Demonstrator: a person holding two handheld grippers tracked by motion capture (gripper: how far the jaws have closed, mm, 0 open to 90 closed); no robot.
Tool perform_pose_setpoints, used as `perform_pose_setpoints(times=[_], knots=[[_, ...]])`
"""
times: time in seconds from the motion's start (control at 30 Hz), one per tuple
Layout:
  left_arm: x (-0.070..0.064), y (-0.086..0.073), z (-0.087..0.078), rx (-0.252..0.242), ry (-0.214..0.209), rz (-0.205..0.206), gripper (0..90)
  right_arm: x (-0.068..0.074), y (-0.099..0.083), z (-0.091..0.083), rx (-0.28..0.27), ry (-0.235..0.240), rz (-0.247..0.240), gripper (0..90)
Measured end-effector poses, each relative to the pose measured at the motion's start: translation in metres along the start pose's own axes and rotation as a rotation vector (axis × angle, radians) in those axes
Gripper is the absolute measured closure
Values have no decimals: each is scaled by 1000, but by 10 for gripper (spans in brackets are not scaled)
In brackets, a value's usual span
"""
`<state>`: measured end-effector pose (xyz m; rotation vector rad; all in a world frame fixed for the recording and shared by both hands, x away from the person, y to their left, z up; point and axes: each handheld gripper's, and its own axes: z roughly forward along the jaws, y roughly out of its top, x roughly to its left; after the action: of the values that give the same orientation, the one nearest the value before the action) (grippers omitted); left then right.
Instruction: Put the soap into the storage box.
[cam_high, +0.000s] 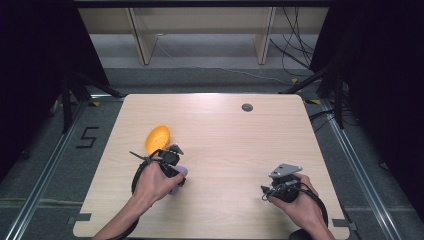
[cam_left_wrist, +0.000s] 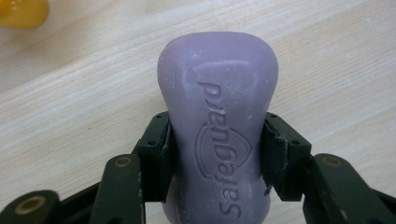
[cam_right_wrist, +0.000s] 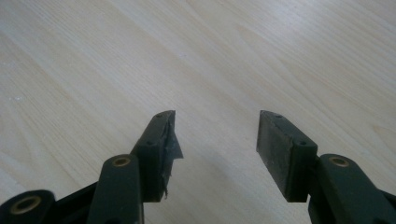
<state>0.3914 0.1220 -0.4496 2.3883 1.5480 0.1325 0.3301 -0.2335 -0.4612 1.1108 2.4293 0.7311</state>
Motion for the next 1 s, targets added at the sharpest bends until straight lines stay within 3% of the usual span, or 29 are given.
perform_pose_setpoints(times=[0.3, 0.4, 0.43, 0.5, 0.53, 0.77, 0.8, 1.0], knots=[[10, 0, -7, 26, 8, -43, 489, 0, 0, 0, 0, 0, 1, 475], [15, 0, -9, 15, 9, -51, 489, 1, 0, 1, -6, 2, 10, 475], [16, 0, -11, 16, 9, -60, 489, -1, 0, 1, -8, 3, -18, 475], [18, -1, -12, 10, 10, -75, 489, -2, 0, 2, -10, 15, -22, 475], [20, -1, -12, 8, 12, -73, 489, -1, 0, 0, -9, -2, -12, 475], [29, -2, -16, 1, 11, -100, 489, -2, 0, 2, -11, 16, -21, 474], [31, -2, -17, 1, 11, -102, 489, -1, 0, 0, -7, -1, -9, 474], [40, -3, -24, -23, 12, -126, 489, -2, 0, 1, -6, 20, -3, 474]])
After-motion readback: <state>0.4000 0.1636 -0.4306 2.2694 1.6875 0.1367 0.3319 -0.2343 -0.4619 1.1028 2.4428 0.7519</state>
